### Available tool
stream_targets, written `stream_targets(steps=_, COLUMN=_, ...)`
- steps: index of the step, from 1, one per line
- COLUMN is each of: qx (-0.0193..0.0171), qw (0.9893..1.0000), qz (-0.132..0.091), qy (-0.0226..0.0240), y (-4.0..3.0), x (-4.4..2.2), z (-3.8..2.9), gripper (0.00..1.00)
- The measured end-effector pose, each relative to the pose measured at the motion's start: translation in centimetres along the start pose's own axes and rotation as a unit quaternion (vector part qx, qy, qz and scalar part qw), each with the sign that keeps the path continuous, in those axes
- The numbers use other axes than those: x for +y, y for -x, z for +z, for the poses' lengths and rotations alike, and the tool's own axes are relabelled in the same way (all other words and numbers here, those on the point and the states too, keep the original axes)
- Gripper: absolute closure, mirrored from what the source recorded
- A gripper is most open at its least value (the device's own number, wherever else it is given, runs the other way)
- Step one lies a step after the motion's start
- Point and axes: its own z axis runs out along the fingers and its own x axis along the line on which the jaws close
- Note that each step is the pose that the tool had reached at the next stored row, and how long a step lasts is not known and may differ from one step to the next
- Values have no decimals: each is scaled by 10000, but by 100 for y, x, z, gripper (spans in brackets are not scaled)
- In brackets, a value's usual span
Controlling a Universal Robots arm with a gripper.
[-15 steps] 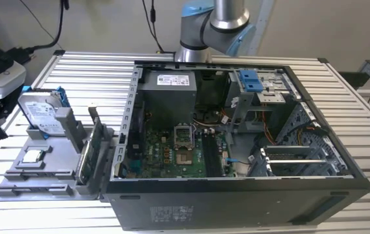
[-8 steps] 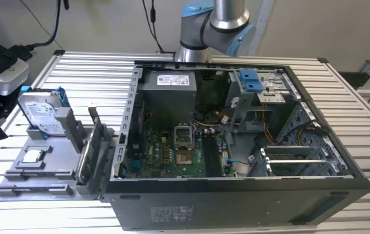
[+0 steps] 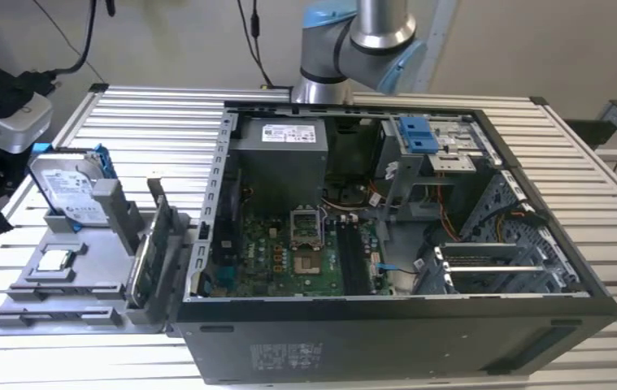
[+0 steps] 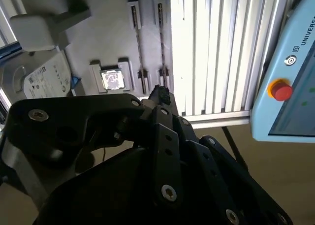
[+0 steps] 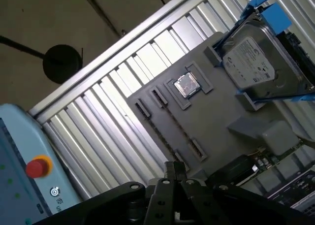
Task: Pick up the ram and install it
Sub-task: 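Pick up the ram and move it above insertion slot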
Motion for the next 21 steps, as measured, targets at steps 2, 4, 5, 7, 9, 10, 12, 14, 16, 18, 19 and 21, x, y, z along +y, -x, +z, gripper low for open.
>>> stream_targets(steps=2, qx=2, qw=10000, qz=-60, qy=-2, y=0, x=0, z=0, gripper=89)
stream_targets(steps=4, qx=3, qw=10000, qz=-71, qy=-3, y=0, x=0, z=0, gripper=89)
stream_targets(steps=5, qx=3, qw=10000, qz=-75, qy=-3, y=0, x=0, z=0, gripper=89)
stream_targets(steps=7, qx=5, qw=9999, qz=-112, qy=-4, y=0, x=1, z=0, gripper=89)
stream_targets(steps=9, qx=9, qw=9998, qz=-222, qy=-8, y=0, x=1, z=1, gripper=89)
stream_targets(steps=10, qx=11, qw=9996, qz=-283, qy=-12, y=0, x=1, z=3, gripper=89)
stream_targets(steps=12, qx=17, qw=9990, qz=-445, qy=-21, y=0, x=0, z=5, gripper=89)
stream_targets(steps=14, qx=21, qw=9980, qz=-629, qy=-34, y=0, x=0, z=8, gripper=89)
stream_targets(steps=16, qx=23, qw=9968, qz=-799, qy=-50, y=0, x=0, z=10, gripper=89)
stream_targets(steps=18, qx=20, qw=9952, qz=-977, qy=-67, y=0, x=0, z=16, gripper=89)
stream_targets(steps=19, qx=16, qw=9943, qz=-1065, qy=-75, y=0, x=0, z=17, gripper=89)
stream_targets(steps=21, qx=8, qw=9924, qz=-1227, qy=-93, y=1, x=0, z=21, gripper=89)
